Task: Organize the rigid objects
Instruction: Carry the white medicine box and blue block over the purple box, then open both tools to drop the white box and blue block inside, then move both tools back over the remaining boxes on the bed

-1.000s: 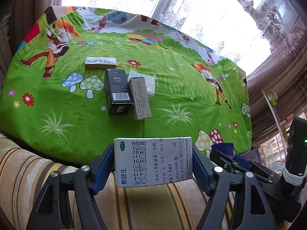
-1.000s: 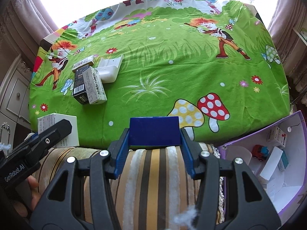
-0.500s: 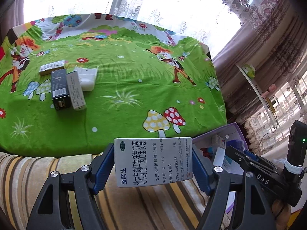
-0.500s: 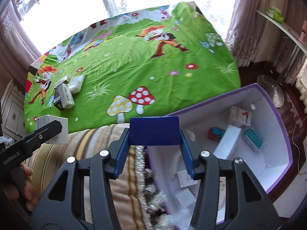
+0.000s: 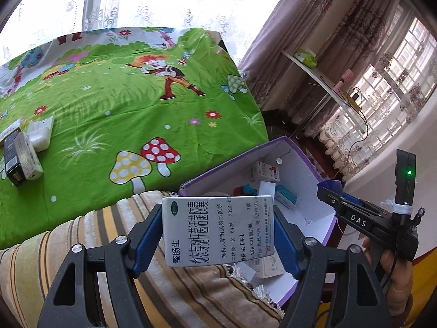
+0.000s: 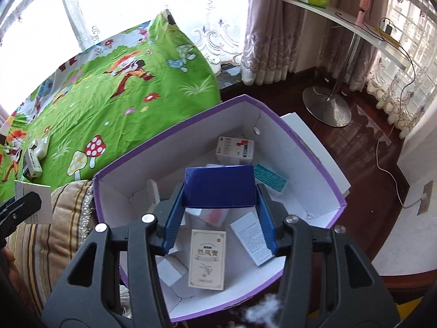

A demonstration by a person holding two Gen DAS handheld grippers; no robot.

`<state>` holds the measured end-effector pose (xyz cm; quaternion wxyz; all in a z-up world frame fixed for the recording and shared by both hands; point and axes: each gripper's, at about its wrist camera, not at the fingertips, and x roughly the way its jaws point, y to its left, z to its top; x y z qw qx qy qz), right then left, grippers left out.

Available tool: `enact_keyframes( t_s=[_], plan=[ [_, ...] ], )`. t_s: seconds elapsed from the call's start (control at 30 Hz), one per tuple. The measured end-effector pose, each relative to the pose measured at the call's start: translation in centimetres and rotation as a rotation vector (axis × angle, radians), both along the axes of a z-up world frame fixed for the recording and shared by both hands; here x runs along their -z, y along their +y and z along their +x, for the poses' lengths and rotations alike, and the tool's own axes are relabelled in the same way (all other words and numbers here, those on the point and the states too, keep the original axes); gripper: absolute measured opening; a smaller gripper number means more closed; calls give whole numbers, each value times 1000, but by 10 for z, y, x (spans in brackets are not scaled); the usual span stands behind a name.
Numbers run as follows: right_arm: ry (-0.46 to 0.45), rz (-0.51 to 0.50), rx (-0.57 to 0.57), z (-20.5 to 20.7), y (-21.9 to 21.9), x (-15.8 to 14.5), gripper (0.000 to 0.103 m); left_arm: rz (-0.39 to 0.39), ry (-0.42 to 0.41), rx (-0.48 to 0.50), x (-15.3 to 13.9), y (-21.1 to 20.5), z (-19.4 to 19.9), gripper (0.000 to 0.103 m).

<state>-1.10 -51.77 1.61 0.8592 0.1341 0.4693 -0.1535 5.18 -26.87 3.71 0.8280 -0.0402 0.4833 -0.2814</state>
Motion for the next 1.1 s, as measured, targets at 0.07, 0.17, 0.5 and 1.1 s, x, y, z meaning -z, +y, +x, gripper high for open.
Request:
enact_keyframes(
  t_s=[0.07,0.17,0.5,1.1],
  plan=[
    [-1,-6,20,-4,-7,0,54,-6,-4,26,-1,-9,-2,76],
    [-3,-24,39,-7,-11,-2,54,-1,-12,76,-2,-21,-5,77],
    [-46,-84,56,-7,-6,-14,84,26,-85,84,-12,-23,-12,84],
    [-172,-208,48,0,32,-49,97,15,-306,3,-44,35,-11,84]
  ],
)
